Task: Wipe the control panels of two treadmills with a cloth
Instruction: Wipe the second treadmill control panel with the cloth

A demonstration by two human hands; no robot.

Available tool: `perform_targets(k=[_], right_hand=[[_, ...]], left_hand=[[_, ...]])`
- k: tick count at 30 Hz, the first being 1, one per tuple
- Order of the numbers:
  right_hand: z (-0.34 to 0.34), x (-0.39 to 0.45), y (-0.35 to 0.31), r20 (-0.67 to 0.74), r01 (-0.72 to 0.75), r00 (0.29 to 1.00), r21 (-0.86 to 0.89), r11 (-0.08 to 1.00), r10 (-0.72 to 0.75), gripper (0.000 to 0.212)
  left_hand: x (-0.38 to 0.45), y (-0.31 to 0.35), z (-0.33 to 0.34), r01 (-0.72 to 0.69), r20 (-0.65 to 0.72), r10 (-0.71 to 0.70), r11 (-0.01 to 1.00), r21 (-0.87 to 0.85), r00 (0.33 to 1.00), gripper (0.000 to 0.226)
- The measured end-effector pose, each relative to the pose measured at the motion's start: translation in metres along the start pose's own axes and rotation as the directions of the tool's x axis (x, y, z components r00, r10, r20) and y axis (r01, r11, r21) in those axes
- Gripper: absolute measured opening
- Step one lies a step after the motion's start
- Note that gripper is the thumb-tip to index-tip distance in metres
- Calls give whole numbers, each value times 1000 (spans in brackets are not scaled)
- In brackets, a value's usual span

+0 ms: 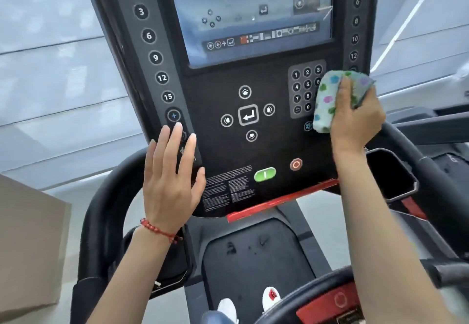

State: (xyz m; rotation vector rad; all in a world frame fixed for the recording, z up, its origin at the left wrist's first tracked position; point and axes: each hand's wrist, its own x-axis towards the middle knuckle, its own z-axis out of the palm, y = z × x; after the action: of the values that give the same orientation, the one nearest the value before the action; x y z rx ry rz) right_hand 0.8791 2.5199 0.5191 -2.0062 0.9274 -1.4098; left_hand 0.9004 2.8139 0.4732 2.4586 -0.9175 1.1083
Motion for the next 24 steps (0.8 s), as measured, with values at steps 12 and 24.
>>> perform_targets(k=[12, 24], right_hand=[[17, -143, -67, 161, 378, 900, 179, 908, -406, 41], [-3, -54, 18, 24, 169, 985, -34, 985, -168, 49]], left_hand=[[-5, 4, 3, -6, 18, 6, 1000, 5, 1000, 42], [-9, 11, 2, 6, 42, -7, 1000, 29, 999, 42]])
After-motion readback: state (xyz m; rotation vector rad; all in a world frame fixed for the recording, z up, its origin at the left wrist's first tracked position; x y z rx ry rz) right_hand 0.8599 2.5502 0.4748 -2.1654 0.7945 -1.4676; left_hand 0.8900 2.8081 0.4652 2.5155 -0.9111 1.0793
